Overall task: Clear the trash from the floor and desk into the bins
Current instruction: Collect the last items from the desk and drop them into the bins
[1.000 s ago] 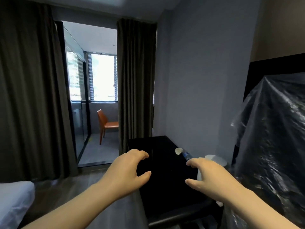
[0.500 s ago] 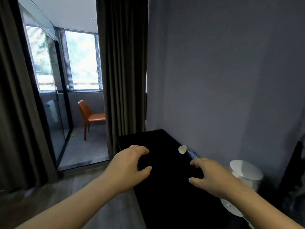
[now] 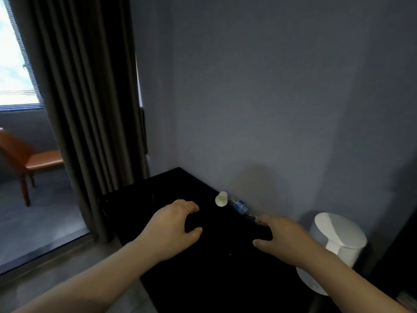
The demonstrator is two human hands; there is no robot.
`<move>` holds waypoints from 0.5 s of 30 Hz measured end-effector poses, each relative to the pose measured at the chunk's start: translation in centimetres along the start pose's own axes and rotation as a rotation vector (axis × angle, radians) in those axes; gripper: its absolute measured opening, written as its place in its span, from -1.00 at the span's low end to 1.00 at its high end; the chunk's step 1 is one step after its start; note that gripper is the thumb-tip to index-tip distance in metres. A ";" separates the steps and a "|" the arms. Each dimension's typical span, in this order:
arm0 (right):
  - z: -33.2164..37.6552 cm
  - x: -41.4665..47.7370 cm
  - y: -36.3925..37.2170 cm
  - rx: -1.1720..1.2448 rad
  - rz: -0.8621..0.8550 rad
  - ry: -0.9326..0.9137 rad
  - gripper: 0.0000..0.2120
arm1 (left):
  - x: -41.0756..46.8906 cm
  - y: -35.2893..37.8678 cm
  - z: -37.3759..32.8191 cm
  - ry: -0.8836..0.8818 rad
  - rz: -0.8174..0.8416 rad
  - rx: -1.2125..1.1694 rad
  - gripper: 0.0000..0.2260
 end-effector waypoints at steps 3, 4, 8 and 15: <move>-2.0 4.9 2.7 0.031 0.002 0.049 -0.47 | 4.9 3.3 2.8 0.019 0.037 -0.019 -0.52; -2.8 6.6 3.6 0.048 0.008 0.070 -0.47 | 6.5 4.5 3.8 0.019 0.057 -0.023 -0.52; -6.2 12.2 6.9 0.068 0.042 0.159 -0.50 | 13.2 9.1 6.7 0.024 0.134 -0.028 -0.55; -11.9 18.4 12.6 0.079 0.089 0.308 -0.45 | 21.5 19.9 9.9 -0.029 0.337 -0.073 -0.53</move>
Point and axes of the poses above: each hand's wrist, its own x-axis towards the middle knuckle, its own y-axis out of the palm, z = x × y, the point moved 8 cm from there along x, towards the middle knuckle, and after that the axes turned 14 degrees about -z, right-handed, at the moved point
